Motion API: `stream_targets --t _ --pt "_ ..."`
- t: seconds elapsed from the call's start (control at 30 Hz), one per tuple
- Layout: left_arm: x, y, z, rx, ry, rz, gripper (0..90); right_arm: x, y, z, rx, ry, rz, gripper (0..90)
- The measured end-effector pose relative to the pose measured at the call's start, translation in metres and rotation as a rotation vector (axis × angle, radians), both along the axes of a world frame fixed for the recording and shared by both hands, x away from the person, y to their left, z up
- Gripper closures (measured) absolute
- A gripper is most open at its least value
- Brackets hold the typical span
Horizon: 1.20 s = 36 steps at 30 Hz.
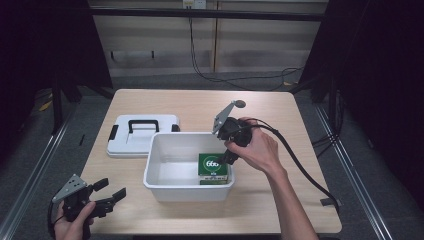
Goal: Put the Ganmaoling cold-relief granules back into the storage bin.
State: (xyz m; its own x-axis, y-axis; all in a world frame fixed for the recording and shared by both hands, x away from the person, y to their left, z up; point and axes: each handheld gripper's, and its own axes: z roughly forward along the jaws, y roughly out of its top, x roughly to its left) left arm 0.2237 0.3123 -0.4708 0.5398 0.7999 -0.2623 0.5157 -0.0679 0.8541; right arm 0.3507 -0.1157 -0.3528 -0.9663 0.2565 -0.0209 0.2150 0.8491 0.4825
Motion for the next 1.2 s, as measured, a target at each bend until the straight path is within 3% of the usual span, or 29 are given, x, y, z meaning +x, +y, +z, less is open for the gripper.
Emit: stream_targets --t 0.23,0.4,0.63,0.83,1.1,1.2 --pt "0.001 0.001 -0.001 0.0 0.0 0.003 16.8 -0.007 -0.025 0.004 0.081 -0.052 -0.047 15.7" --pt "0.0 0.0 0.0 0.0 0.002 0.004 16.8 -0.012 -0.04 0.012 0.131 -0.061 -0.087 15.3" --pt "0.0 0.0 0.0 0.002 0.001 0.004 16.8 -0.018 -0.055 0.012 0.157 -0.086 -0.129 15.9" --pt "0.001 0.001 -0.001 0.004 0.0 0.008 16.8 -0.025 -0.079 0.006 0.204 -0.107 -0.203 16.0" --pt "0.001 0.001 -0.001 0.004 0.002 0.008 16.8 -0.038 -0.104 0.011 0.225 -0.134 -0.253 16.1" --pt "0.0 0.0 -0.001 0.003 0.003 0.008 16.8 -0.041 -0.108 0.01 0.232 -0.134 -0.248 16.2"
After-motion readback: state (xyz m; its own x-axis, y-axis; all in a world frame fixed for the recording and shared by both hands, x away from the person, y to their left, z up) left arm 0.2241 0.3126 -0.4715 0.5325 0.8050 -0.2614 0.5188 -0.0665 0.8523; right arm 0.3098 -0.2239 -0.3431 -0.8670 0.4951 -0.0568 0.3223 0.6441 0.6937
